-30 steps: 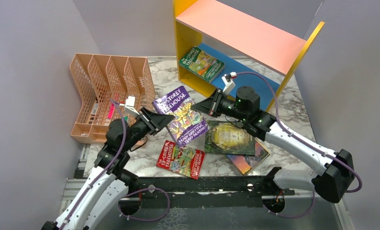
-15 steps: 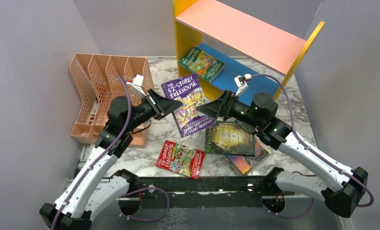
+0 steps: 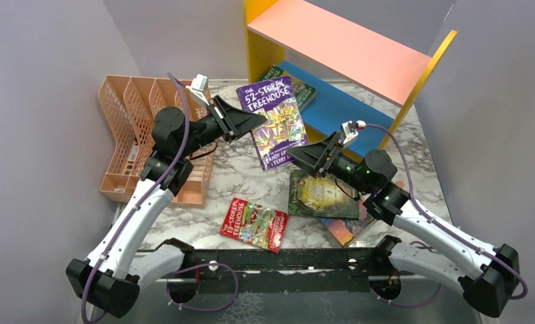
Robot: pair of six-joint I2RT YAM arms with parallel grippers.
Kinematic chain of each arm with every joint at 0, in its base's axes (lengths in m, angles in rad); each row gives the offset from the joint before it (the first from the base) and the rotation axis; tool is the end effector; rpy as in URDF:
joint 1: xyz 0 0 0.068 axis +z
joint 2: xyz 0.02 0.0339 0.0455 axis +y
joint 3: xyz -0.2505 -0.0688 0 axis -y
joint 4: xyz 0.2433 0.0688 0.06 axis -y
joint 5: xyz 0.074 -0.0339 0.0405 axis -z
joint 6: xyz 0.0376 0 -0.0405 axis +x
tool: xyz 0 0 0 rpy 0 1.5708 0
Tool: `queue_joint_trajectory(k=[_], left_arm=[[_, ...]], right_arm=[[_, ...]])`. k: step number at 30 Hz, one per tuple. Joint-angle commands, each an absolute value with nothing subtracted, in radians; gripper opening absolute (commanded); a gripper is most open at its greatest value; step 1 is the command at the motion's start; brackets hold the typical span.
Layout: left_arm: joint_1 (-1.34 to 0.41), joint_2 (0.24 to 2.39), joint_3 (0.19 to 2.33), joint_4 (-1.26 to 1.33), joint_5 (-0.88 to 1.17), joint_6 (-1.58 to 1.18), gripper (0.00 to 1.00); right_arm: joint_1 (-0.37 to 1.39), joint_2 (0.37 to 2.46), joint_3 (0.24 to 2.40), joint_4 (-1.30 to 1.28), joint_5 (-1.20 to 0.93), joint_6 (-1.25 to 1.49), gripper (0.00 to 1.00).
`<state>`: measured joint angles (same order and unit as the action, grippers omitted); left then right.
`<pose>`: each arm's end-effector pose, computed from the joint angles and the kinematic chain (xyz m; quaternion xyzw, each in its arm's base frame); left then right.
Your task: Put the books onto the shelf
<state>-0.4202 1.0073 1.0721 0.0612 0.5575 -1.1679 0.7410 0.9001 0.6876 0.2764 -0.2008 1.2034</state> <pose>0.2020 -0.1121 0.4142 -0.0400 0.6671 -0.6419 0.3758 0.1612 0.1577 0.3242 0.0848 0.6794 0.6381 0.3522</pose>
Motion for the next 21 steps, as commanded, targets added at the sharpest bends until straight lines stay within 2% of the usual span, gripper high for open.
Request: queue_joint_trajectory(k=[1,4,7,12,13,14,15,17,19,21], left_arm=[[-0.408,0.998,1.126,0.310,0.635,-1.308,0.00],[-0.408,0.997,1.121,0.303,0.629,-1.298,0.00],[-0.407,0.987,1.114,0.255,0.607,-1.259,0.00],[-0.398,0.952,1.085,0.147,0.561,-1.184,0.00],[-0.397,0.949,1.071,0.147,0.563,-1.183,0.06],[-0.396,0.947,1.057,0.150,0.566,-1.183,0.18],[-0.396,0.945,1.040,0.153,0.571,-1.183,0.31],[-0.396,0.938,1.004,0.154,0.581,-1.172,0.46],[-0.396,0.927,0.970,0.152,0.592,-1.151,0.51],[-0.396,0.912,0.939,0.149,0.599,-1.136,0.52]], right_arm=[[0.746,0.910,0.624,0.513,-0.206,1.382,1.00],[0.746,0.932,0.629,0.605,-0.224,1.440,0.97],[0.746,0.909,0.624,0.635,-0.184,1.450,0.83],[0.748,0.846,0.594,0.613,-0.095,1.427,0.36],[0.748,0.842,0.591,0.605,-0.087,1.420,0.24],[0.747,0.838,0.591,0.599,-0.084,1.410,0.16],[0.746,0.836,0.594,0.591,-0.081,1.396,0.09],[0.746,0.833,0.606,0.571,-0.076,1.371,0.01],[0.746,0.832,0.610,0.556,-0.068,1.350,0.01],[0.746,0.832,0.610,0.551,-0.060,1.344,0.01]])
